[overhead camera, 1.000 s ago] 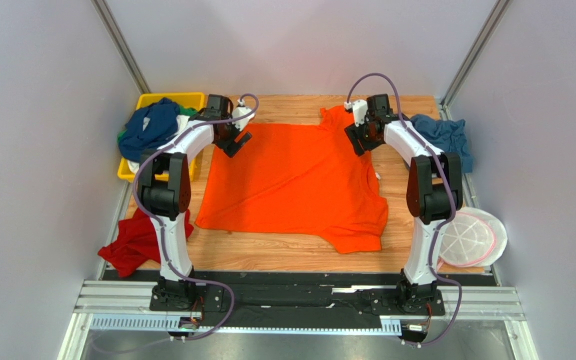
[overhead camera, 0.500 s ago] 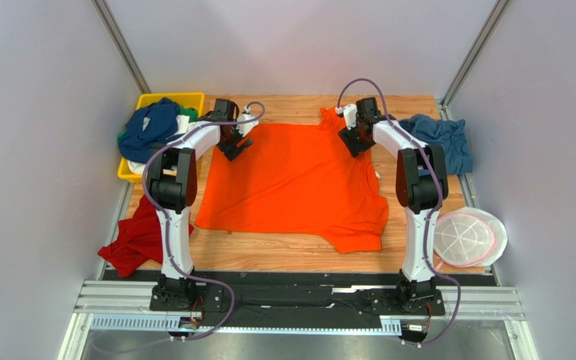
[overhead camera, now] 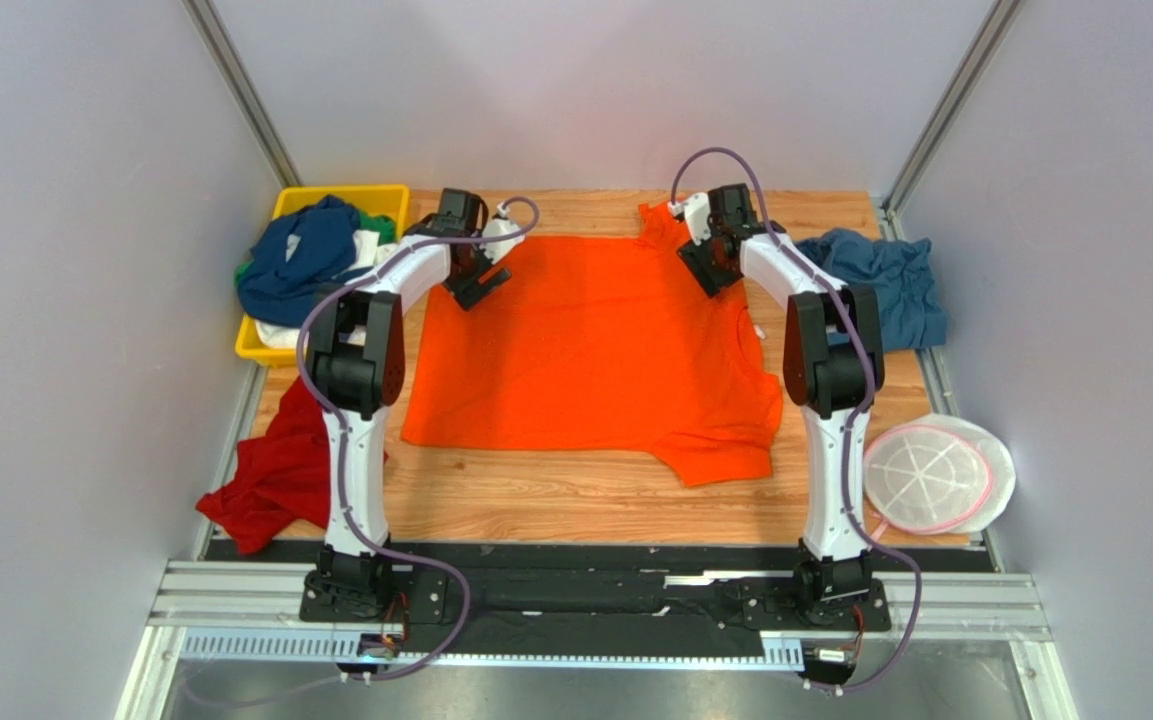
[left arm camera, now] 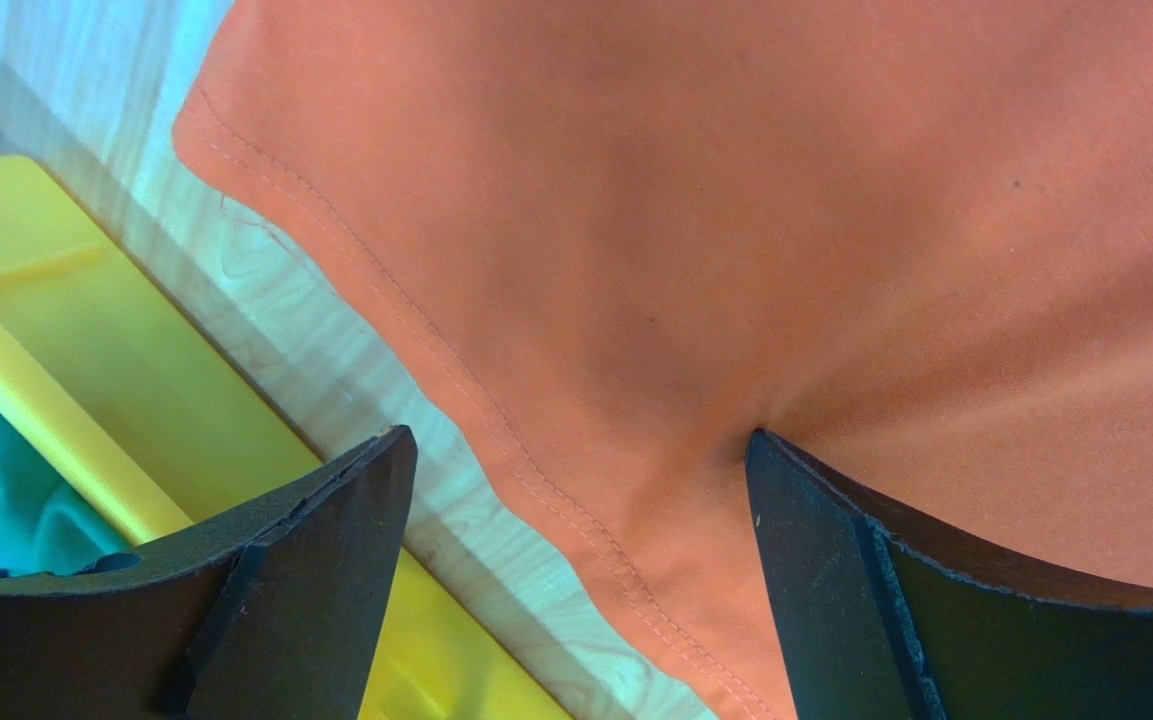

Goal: Fold and stack the t-shirts
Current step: Flatten out the tshirt

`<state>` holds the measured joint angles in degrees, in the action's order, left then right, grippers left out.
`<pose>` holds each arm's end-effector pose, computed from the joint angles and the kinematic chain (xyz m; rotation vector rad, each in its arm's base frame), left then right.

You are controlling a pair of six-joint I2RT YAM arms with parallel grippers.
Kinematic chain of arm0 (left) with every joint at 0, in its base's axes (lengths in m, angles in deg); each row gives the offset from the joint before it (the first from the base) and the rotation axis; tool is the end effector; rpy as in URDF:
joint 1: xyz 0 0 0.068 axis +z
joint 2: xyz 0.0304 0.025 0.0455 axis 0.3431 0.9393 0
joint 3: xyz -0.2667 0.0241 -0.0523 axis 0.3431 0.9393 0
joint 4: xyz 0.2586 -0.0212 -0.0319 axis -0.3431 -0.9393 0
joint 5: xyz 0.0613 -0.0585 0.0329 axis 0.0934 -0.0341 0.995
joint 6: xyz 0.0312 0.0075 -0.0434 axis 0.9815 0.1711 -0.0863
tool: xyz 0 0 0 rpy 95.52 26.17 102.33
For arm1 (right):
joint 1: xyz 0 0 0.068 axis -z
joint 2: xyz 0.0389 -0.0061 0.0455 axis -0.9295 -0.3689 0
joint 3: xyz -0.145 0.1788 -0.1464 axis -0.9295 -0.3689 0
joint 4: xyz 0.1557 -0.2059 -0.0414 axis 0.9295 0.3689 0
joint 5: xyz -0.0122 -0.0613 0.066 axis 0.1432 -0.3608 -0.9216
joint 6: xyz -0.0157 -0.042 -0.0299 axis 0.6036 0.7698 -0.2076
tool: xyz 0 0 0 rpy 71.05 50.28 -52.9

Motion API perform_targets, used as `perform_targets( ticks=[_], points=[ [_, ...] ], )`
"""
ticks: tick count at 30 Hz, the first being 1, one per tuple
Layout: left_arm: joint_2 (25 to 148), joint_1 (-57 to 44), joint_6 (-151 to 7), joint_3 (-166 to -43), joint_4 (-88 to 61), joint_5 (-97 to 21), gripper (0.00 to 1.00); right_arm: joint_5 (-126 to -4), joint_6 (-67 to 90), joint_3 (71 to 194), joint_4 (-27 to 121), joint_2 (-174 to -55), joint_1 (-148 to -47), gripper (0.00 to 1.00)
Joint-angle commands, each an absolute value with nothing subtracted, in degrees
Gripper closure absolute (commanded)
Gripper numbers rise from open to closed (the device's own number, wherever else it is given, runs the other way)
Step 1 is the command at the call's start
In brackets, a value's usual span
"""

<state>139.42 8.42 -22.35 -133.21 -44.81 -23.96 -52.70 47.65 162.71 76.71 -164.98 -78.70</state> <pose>0.4784 -0.0949 0.1712 1.0594 2.3562 0.3082 0.4946 0.0871 0.1697 -0.8324 2.4234 -0.2368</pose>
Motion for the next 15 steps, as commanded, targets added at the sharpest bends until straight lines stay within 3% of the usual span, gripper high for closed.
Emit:
perform_targets(
  ticks=[1,15],
  points=[
    [142.20,8.29,-22.64,-135.89,-45.90,-23.15,0.10,-50.55,49.07,165.35,75.23,-165.69,-78.64,0.38],
    [135.97,7.14,-26.07,-134.58,-45.82,-25.07,0.10,-51.78,47.67,163.42,77.69,-158.58,-78.64,0.37]
  ],
)
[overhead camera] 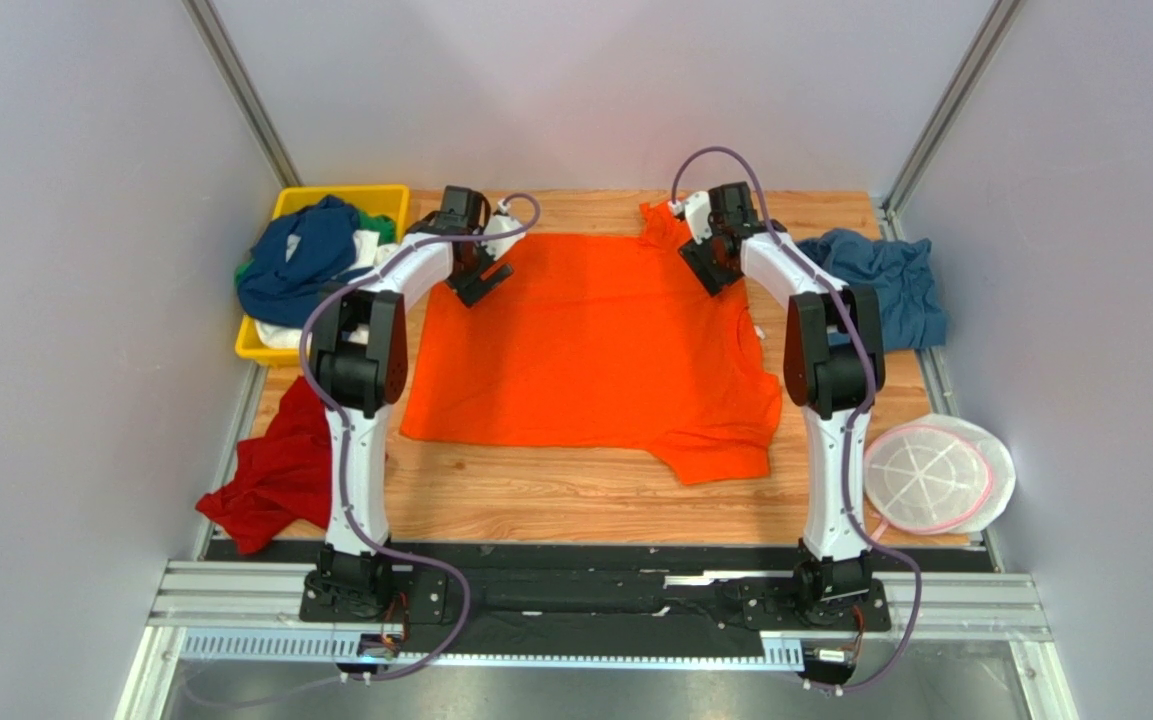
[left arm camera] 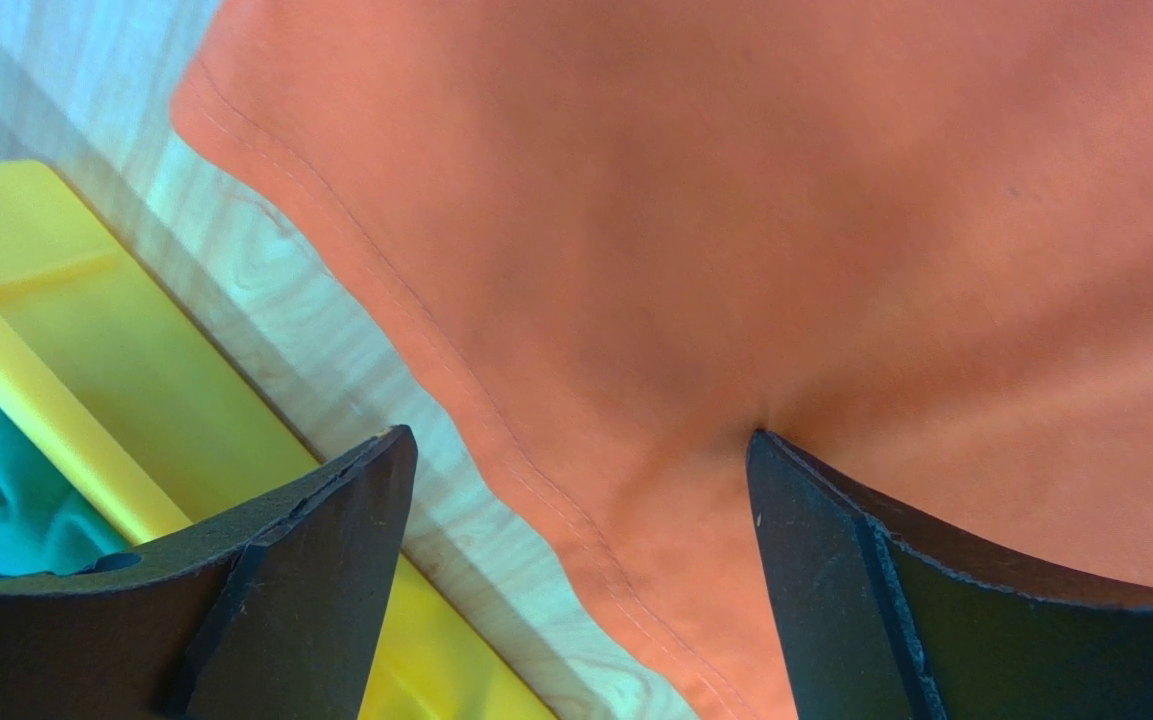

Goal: Fold and stack the t-shirts
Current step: Flatten out the tshirt

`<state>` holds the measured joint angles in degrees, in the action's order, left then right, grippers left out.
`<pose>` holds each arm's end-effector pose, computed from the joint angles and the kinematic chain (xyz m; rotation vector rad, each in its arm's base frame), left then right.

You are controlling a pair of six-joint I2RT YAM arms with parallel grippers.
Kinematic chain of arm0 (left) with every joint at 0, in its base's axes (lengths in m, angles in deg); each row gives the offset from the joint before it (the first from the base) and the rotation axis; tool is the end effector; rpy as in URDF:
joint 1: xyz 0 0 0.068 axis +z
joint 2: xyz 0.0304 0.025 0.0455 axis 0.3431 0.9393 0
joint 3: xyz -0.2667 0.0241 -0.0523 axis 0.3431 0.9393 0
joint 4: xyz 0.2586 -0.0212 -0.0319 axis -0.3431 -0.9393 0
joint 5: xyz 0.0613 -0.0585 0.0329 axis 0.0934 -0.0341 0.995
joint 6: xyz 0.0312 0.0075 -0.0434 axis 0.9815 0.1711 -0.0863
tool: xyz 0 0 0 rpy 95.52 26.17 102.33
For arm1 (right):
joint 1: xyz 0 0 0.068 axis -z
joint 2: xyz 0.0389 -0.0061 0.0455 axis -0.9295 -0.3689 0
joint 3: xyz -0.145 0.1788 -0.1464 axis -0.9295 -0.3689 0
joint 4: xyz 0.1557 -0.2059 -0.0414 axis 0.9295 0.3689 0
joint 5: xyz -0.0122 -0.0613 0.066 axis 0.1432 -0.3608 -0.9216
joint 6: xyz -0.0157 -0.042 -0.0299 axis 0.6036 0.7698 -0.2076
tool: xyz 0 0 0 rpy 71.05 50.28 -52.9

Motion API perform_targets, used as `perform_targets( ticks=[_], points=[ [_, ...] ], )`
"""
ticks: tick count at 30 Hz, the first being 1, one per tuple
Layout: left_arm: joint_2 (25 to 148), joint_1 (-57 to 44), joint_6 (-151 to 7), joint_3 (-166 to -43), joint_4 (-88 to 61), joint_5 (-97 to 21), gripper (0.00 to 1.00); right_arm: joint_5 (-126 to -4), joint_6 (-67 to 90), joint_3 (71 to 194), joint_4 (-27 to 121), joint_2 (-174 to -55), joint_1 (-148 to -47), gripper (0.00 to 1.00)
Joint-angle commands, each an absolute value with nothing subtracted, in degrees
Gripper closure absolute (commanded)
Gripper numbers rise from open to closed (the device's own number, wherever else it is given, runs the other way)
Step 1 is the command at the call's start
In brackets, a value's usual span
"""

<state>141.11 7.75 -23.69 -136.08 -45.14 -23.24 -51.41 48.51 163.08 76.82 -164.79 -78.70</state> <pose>0.4857 -0.1019 0.1724 1.0334 2.3498 0.3139 0.4952 0.0864 0.1733 -0.8398 2.4148 -0.2722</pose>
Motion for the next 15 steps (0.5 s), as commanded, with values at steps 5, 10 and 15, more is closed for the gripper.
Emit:
perform_targets(
  ticks=[5,10,15],
  points=[
    [129.37,6.35,-27.73,-131.68,-45.55,-26.57,0.07,-53.27,45.56,161.05,80.33,-152.35,-79.08,0.35],
    [123.50,5.83,-28.35,-129.04,-45.90,-26.75,0.06,-54.24,44.85,155.52,82.35,-143.83,-80.30,0.20],
    [115.32,5.82,-27.22,-120.35,-47.31,-27.63,0.06,-55.12,46.69,142.10,87.61,-134.42,-81.54,0.20]
  ],
)
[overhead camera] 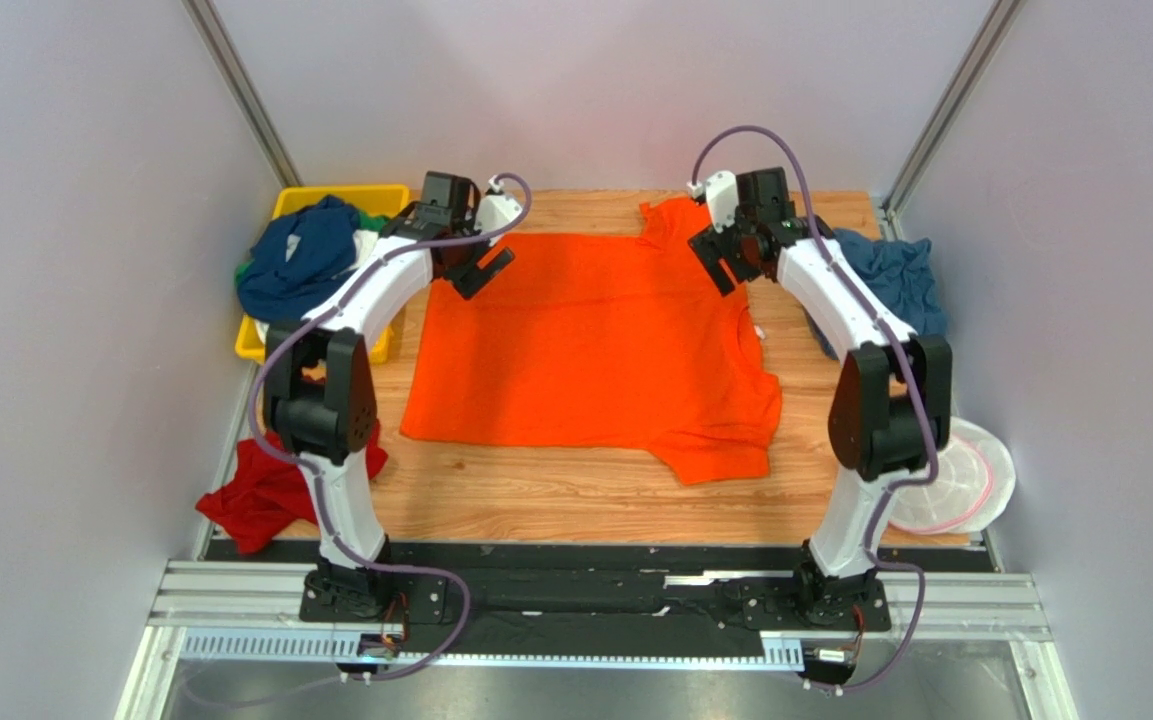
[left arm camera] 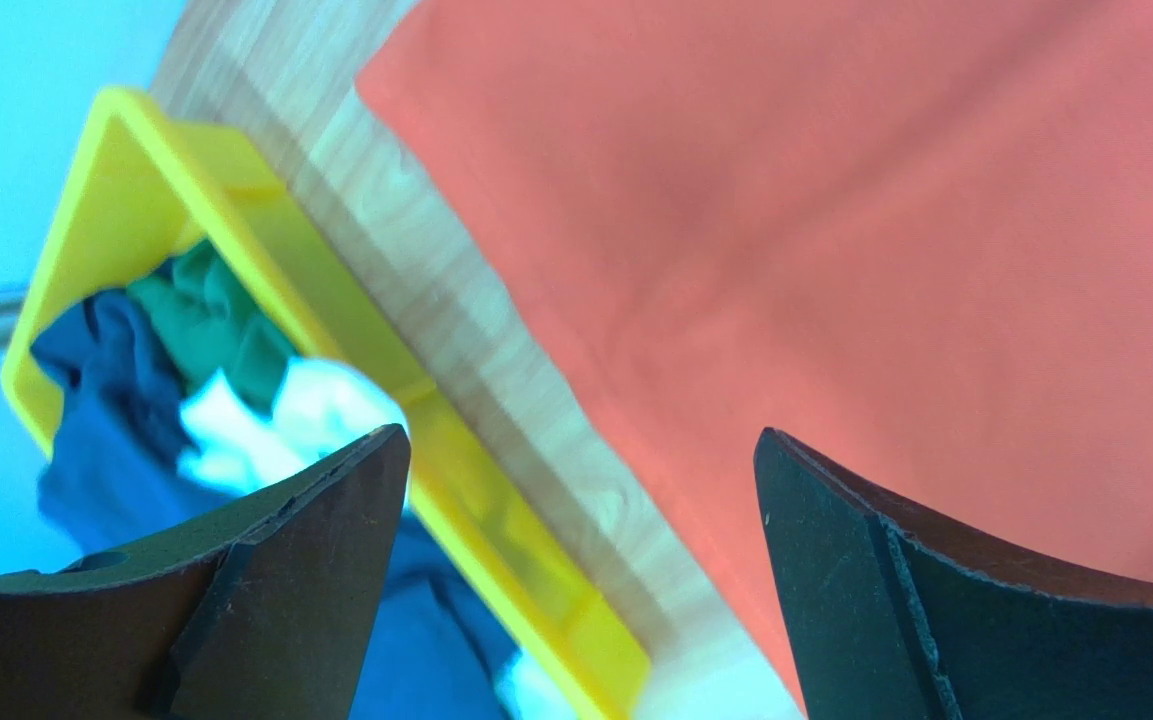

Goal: Fold and stack the t-shirts
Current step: Flatten out the tshirt, then grap the side of the flattened tshirt closest away from the robot with both arms

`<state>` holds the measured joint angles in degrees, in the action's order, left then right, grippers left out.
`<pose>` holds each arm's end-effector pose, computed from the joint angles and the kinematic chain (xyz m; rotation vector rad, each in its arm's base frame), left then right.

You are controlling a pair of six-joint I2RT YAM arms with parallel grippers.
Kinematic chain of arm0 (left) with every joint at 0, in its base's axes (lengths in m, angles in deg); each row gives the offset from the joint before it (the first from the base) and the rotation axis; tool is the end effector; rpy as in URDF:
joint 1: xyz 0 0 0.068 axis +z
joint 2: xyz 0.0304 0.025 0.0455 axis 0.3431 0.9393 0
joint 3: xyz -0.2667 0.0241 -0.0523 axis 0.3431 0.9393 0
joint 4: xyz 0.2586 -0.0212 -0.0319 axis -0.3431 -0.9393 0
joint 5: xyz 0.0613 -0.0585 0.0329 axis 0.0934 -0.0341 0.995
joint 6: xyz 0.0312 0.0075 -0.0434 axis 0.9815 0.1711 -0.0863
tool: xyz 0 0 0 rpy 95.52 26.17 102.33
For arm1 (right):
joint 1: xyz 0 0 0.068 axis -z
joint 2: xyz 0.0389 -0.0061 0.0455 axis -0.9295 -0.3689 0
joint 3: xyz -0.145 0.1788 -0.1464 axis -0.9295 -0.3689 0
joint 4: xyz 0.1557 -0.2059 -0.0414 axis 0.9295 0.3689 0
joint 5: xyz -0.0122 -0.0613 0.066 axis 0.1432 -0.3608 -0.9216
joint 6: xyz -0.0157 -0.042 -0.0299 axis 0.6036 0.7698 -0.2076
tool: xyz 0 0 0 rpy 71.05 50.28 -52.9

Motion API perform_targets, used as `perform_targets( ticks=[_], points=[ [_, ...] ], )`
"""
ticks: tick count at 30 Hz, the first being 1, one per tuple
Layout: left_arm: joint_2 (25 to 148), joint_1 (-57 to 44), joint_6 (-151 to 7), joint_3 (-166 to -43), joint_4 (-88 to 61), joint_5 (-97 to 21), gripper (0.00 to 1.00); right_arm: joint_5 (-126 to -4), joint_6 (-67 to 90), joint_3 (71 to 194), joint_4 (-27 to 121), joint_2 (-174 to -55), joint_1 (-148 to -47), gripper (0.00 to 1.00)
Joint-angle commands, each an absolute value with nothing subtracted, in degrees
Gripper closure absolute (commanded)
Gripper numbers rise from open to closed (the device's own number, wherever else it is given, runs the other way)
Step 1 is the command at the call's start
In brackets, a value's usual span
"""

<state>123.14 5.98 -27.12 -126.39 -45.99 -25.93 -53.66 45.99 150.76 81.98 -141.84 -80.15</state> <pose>0.4292 -0.1052 0.2591 0.9557 2.2318 0.2388 0.4161 0.0843 0.2779 -0.7946 2.3231 -0.2061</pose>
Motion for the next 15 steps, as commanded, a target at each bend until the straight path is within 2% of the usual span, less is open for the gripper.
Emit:
perform_targets(
  ticks=[1,6,10,15],
  points=[
    [111.82,5.82,-26.95,-118.33,-47.66,-28.07,0.06,-55.82,48.26,140.06,88.93,-131.27,-81.89,0.20],
    [101.00,5.74,-25.98,-105.41,-47.66,-28.68,0.07,-56.09,52.49,125.38,95.53,-120.36,-83.29,0.24],
    [91.78,5.74,-26.86,-97.85,-48.10,-29.47,0.07,-55.91,54.43,113.35,97.55,-106.58,-83.82,0.25],
    [86.22,5.74,-28.09,-93.36,-50.21,-32.02,0.07,-58.62,54.17,108.05,104.14,-97.85,-83.91,0.25]
  ],
)
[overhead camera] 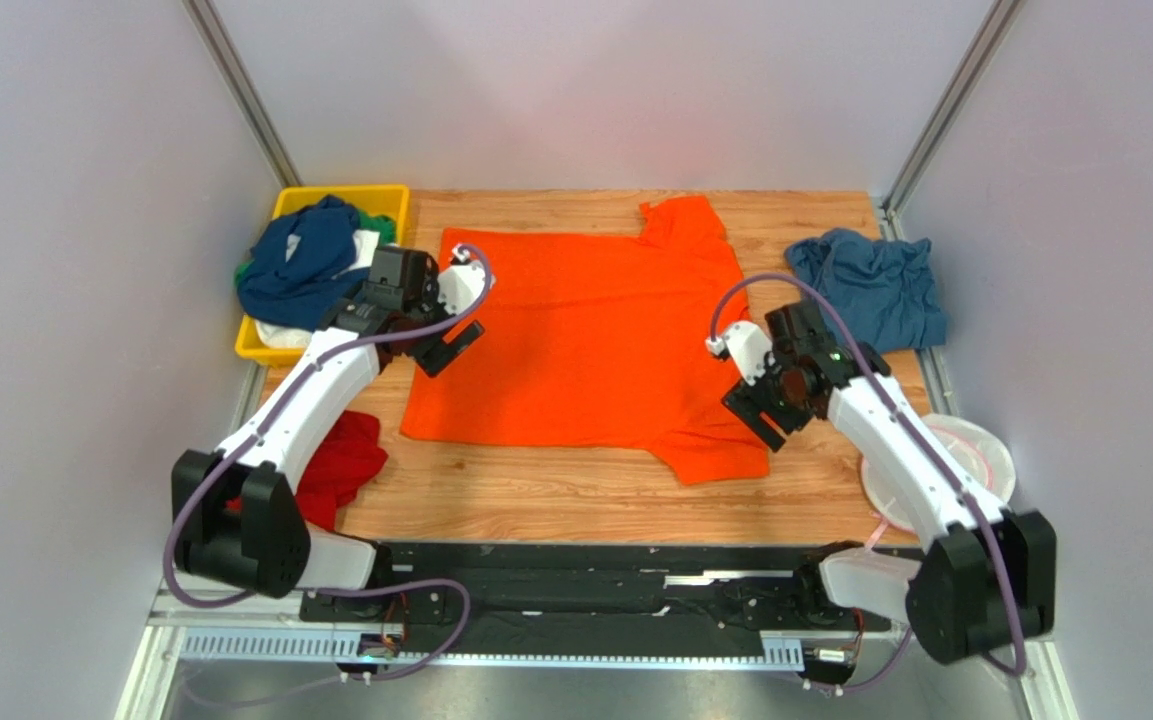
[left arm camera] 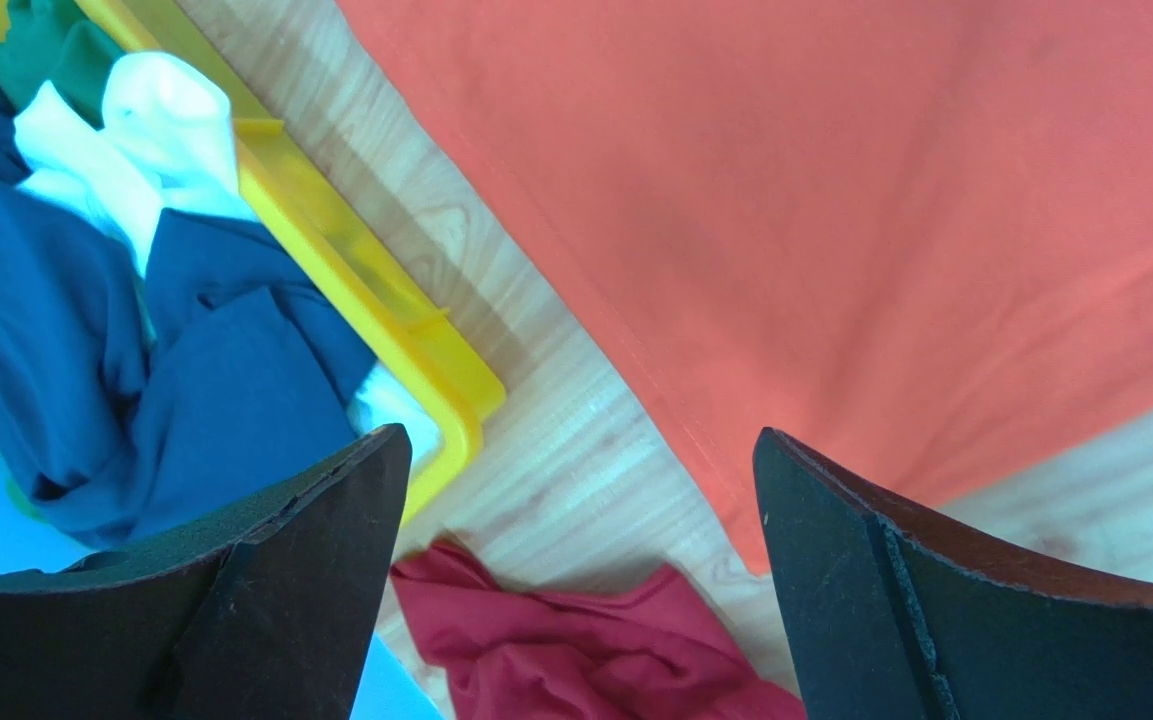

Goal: Fold and stack the t-shirts
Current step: Grap the side of the flattened tshirt closest away from the robot with both arms

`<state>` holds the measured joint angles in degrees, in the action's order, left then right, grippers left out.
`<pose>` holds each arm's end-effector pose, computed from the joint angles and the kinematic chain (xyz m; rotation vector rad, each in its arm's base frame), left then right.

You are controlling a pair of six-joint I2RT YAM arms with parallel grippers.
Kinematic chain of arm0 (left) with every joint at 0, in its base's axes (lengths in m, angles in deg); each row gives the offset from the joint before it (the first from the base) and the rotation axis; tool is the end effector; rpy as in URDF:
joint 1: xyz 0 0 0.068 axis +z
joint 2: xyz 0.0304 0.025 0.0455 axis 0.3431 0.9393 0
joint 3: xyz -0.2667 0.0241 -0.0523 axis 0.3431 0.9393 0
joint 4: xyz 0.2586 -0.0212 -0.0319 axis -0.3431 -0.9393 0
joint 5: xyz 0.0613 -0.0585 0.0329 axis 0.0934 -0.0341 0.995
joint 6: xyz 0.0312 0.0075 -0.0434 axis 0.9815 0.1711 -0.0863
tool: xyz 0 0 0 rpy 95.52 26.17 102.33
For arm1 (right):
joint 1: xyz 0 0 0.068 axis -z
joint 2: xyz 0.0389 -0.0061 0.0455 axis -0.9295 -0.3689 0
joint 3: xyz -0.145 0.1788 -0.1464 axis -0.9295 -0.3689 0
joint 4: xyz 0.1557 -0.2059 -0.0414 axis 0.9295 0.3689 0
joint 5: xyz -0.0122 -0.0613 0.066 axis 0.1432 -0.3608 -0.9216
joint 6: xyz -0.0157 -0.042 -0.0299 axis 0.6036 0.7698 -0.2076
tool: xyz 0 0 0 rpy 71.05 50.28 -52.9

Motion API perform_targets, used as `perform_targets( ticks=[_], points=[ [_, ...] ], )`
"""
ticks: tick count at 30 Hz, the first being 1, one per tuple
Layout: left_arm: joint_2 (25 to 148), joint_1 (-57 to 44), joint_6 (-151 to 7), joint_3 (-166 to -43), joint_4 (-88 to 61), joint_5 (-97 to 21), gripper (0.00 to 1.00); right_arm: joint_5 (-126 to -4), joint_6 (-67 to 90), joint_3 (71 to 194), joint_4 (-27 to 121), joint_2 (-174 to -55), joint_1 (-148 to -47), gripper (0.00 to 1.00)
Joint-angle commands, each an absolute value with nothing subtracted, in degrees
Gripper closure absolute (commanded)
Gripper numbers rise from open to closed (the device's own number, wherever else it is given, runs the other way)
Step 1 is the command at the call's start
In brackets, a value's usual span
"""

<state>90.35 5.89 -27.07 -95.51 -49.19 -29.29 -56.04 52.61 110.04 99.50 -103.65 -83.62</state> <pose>0.2833 -0.0712 0.2796 0.9906 2.2362 0.1642 0.2110 0.0564 0.2449 -1.1633 2.5512 -0.1191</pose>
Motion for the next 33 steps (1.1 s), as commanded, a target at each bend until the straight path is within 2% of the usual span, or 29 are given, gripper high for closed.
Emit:
perform_targets(
  ticks=[1,10,24,33],
  points=[
    [84.91,5.74,-28.27,-91.78,-50.30,-32.20,0.07,-59.85,54.26,107.44,105.19,-96.45,-84.00,0.25],
    [84.89,5.74,-28.36,-88.34,-50.12,-32.73,0.08,-66.89,56.45,106.02,109.60,-98.00,-84.44,0.33],
    [87.88,5.74,-27.30,-87.20,-47.84,-30.00,0.09,-69.54,60.14,99.87,98.44,-107.85,-84.35,0.43],
    [88.15,5.74,-27.21,-87.11,-47.66,-30.00,0.09,-68.75,60.93,99.96,96.07,-109.70,-84.44,0.44]
  ],
)
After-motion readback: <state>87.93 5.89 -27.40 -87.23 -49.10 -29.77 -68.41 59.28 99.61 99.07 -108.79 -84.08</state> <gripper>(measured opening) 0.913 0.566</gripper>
